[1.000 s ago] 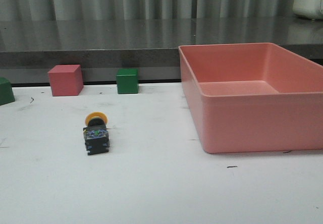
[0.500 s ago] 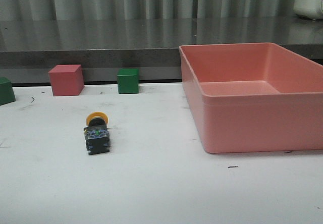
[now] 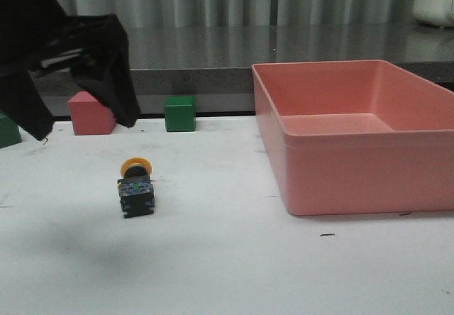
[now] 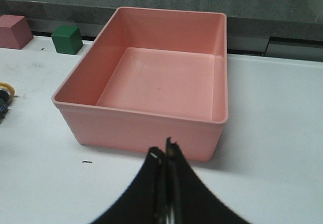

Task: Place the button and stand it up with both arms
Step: 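Lower the open left gripper over the button and close on its body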

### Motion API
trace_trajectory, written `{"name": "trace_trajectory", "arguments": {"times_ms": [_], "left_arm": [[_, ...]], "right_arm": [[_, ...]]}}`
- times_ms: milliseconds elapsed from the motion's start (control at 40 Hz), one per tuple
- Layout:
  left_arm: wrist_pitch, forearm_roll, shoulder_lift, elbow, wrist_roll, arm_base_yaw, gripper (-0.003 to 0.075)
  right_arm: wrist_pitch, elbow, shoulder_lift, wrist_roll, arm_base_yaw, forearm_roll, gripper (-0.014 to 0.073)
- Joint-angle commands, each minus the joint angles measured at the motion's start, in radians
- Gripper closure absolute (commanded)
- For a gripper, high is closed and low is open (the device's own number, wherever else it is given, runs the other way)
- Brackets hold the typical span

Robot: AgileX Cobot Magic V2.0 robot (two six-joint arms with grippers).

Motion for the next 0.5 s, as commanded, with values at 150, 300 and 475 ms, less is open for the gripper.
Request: {"name": "trace_trajectory", "arguments": {"times_ms": [150,300,475], "left_arm": [[0.164,0.003,0.214,-0.269,-0.127,-0.007,0.0051],[0.272,0.083,0.336,-0.406,-0.218,-0.007,0.0051],[0.301,0.089,0.437,-0.523,-0.229,-0.007,0.0051]], "right_arm": [[-0.081,-0.024,0.009,-0.003,-0.004,-0.027,0.0664],[-0.081,-0.024,0.009,-0.003,-0.004,-0.027,0.0664],[-0.081,-0.024,0.009,-0.003,-0.004,-0.027,0.0664]]}}
